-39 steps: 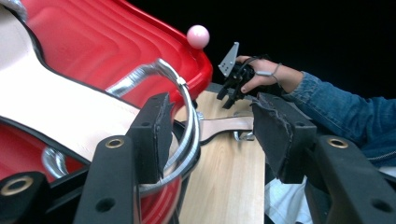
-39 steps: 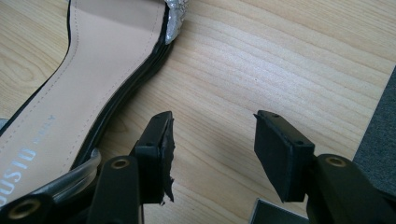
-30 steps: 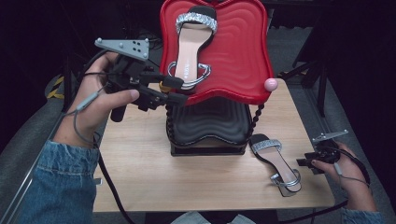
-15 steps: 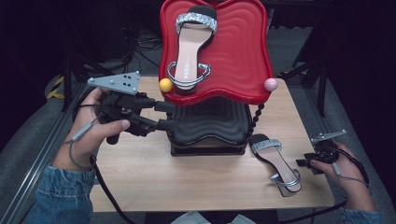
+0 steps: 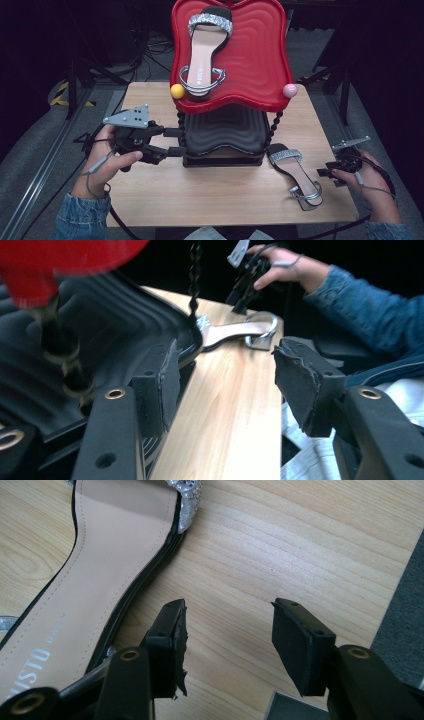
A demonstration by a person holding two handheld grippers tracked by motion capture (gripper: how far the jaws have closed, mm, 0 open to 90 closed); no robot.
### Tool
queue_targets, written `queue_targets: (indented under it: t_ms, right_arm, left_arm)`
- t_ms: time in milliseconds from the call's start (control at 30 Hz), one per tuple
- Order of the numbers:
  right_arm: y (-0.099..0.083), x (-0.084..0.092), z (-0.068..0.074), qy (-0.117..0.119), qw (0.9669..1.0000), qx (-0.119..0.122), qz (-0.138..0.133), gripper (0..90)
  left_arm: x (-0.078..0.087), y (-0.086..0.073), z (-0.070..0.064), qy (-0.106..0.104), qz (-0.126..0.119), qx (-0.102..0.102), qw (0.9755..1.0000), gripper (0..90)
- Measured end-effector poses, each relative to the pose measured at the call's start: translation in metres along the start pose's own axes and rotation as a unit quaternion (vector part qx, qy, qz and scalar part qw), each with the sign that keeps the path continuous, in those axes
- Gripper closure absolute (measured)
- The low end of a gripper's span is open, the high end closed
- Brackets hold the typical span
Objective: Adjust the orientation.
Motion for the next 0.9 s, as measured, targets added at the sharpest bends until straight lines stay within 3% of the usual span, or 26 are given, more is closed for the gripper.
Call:
queue_targets:
  t_ms: [233, 333, 400, 733, 800, 900]
  right_arm:
    - [0.013, 0.007, 0.005, -0.007, 0.9998, 0.004, 0.017, 49.6]
    - [0.019, 0.008, 0.008, -0.004, 0.9998, 0.003, 0.021, 49.8]
    - [0.022, 0.009, 0.009, -0.001, 0.9997, -0.001, 0.024, 49.7]
    - [0.046, 0.016, 0.022, -0.004, 0.9994, -0.005, 0.034, 48.4]
    - [0.052, 0.016, 0.027, -0.006, 0.9994, -0.015, 0.032, 48.6]
    - [0.057, 0.015, 0.034, 0.002, 0.9993, -0.013, 0.035, 47.4]
  left_arm:
    - [-0.002, -0.026, 0.004, 0.025, 0.031, 0.012, 0.9991, 41.6]
    - [-0.005, -0.036, 0.008, 0.014, 0.027, 0.026, 0.9992, 40.8]
    - [-0.005, -0.041, 0.012, 0.018, 0.028, 0.030, 0.9990, 40.3]
    - [-0.005, -0.054, 0.016, 0.055, 0.059, 0.043, 0.9958, 37.8]
    - [-0.005, -0.056, 0.015, 0.057, 0.061, 0.046, 0.9955, 37.7]
    - [-0.005, -0.058, 0.015, 0.057, 0.067, 0.048, 0.9950, 37.5]
Point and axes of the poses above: each handheld gripper's, and its own axes: x roughly backward along the jaws, y roughly out of its top, z roughly to its left, the point moved 3 cm from there along -x, roughly forward along the jaws, and after that the axes turned 13 degrees about -z, right-handed, at the moved point
